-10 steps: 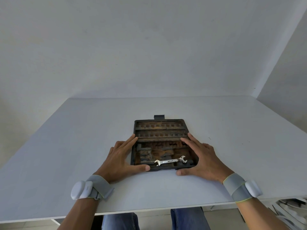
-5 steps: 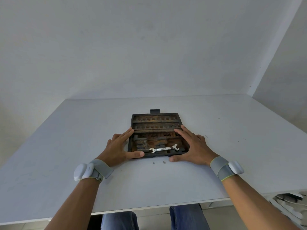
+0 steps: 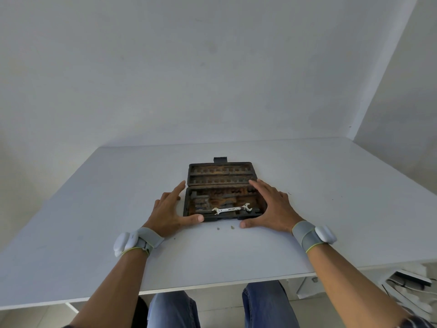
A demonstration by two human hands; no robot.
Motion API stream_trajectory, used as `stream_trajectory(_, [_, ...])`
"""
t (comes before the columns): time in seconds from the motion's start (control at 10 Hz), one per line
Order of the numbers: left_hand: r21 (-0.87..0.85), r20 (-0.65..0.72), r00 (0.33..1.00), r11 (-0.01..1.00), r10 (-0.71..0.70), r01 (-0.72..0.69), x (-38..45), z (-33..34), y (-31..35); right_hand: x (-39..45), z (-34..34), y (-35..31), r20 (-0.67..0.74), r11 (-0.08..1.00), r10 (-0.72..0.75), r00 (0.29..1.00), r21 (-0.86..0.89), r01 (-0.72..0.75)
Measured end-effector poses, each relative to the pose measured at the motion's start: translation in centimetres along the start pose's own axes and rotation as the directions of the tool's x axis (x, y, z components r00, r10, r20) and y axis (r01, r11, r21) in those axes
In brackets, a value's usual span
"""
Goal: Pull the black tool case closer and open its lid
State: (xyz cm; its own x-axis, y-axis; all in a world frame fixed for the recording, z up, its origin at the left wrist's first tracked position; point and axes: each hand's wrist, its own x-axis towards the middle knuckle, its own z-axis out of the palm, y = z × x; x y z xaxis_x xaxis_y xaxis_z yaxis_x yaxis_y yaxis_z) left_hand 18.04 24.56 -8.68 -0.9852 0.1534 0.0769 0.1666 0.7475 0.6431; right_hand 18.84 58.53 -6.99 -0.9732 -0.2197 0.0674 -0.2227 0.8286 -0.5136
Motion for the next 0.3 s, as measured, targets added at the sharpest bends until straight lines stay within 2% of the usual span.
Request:
stream_trajectory(0.2, [0.136,-0.062,0.998,0.991,0.010,-0.001,-2.2,0.6,1.3,-1.8,0.1,-0.9,-0.091,0.997,0.071,0.993,0.017,-0.070])
stream_trajectory(0.3, [0.108,-0.089,0.996,0.994,-0.004,0.014,-3.1,1.0,1.1,-2.3,0.5,-0.5,-0.120,0.992,0.115,0.986,0.055,-0.109])
